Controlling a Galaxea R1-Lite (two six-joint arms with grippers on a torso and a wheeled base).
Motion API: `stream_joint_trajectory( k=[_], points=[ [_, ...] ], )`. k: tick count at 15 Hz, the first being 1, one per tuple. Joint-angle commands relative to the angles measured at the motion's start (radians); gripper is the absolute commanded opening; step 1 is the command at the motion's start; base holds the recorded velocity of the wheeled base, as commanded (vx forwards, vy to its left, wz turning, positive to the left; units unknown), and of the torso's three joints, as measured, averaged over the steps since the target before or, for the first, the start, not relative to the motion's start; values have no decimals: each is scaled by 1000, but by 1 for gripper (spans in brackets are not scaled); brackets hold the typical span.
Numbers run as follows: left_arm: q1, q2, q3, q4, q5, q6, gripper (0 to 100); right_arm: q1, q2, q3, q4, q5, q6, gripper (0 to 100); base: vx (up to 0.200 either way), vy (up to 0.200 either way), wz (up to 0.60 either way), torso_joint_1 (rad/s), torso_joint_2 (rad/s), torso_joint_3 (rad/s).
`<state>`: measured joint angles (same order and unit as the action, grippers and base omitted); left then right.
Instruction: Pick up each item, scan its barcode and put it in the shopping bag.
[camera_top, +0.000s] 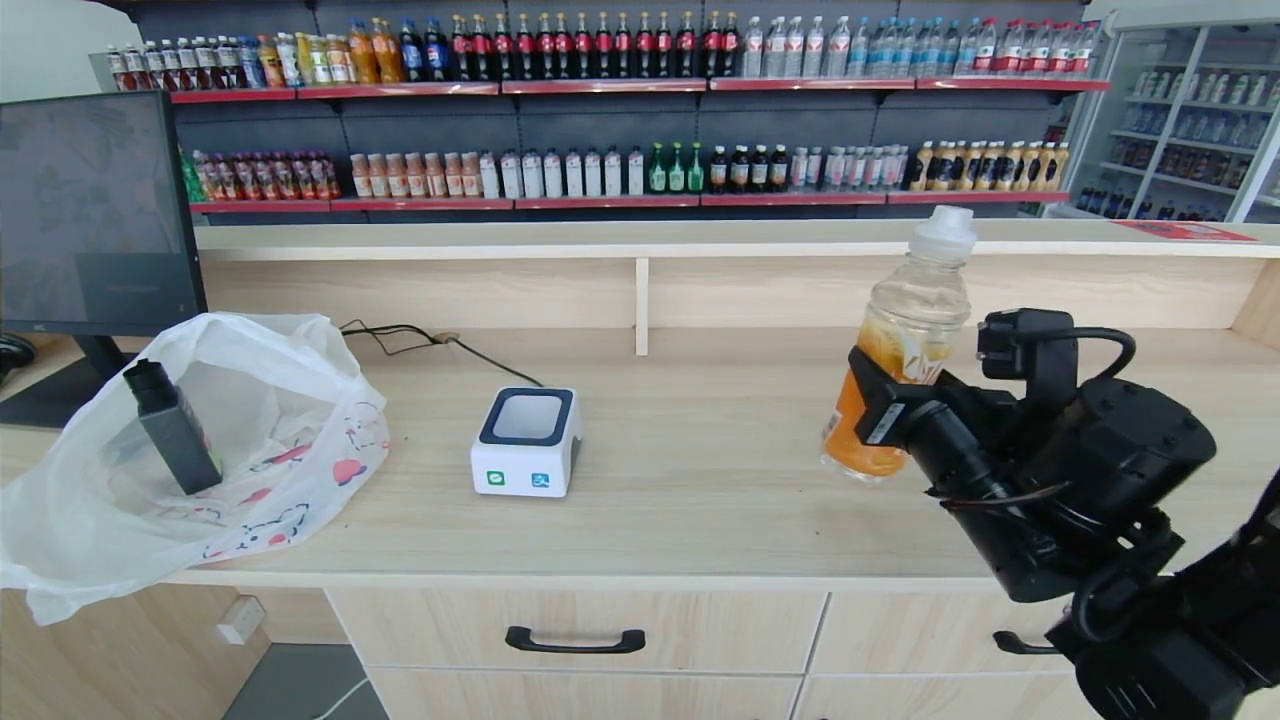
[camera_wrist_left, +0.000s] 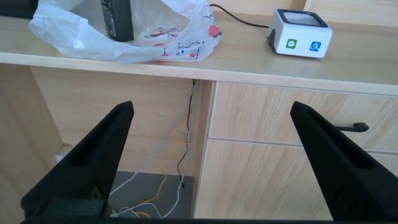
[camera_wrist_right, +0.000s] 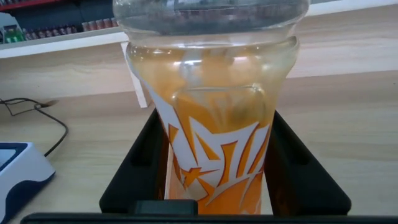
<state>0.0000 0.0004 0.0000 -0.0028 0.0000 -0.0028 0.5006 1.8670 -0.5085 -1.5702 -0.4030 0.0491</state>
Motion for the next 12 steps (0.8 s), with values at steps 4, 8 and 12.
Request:
stream_joint_trajectory(
  k=[4,8,12],
  points=[
    [0,0,0,0,0,0,100,15,-210,197,-1,69,24,0,0,0,0,0,0,0],
    [0,0,0,0,0,0,100,56,-293,292,-1,95,38,0,0,0,0,0,0,0],
    [0,0,0,0,0,0,100,91,-308,280,-1,204,84,0,0,0,0,0,0,0]
  ],
)
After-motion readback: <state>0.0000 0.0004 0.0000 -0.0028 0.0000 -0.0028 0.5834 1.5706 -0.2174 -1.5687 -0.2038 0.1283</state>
